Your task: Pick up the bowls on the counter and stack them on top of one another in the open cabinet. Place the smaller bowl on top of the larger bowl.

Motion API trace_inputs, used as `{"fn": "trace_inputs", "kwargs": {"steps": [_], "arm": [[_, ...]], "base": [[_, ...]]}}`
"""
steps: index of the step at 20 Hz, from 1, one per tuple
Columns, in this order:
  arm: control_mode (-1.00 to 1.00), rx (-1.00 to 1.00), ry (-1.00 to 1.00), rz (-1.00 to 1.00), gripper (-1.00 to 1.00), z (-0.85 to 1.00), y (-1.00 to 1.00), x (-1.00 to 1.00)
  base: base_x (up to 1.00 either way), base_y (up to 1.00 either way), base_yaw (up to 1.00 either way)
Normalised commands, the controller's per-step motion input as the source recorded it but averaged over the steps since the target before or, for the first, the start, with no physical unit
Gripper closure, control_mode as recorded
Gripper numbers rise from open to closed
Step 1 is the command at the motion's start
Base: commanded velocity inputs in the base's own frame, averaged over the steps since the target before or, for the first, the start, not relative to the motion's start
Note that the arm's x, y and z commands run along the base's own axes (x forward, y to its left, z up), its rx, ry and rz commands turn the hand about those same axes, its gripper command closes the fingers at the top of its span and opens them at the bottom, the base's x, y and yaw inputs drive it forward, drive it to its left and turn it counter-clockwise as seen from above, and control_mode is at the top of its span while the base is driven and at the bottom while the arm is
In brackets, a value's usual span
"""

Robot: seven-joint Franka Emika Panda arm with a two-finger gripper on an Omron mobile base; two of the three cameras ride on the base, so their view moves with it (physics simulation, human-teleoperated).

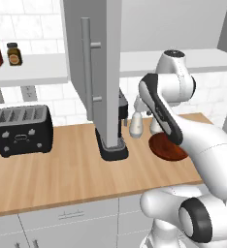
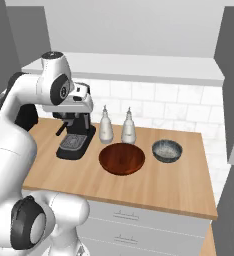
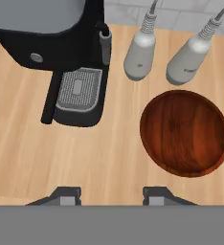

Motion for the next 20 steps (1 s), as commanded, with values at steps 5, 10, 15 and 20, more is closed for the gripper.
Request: {"fn": "trace_inputs", "kwargs": {"steps": [5, 10, 15, 20], "arm": [[-1.00, 0.10, -0.14, -0.04, -1.00, -0.05, -0.46, -0.31], [-1.00, 0.24, -0.31, -0.19, -1.00, -0.03, -1.00, -0.82], [-1.00, 0.13, -0.19, -0.33, -1.00, -0.07, -1.00, -0.56], [-1.00, 0.07, 0.01, -0.63, -1.00, -0.09, -0.96, -0.07]], "base": [[0.00, 0.00, 0.00], [0.00, 0.00, 0.00], [0.00, 0.00, 0.00], [0.00, 0.00, 0.00]]}}
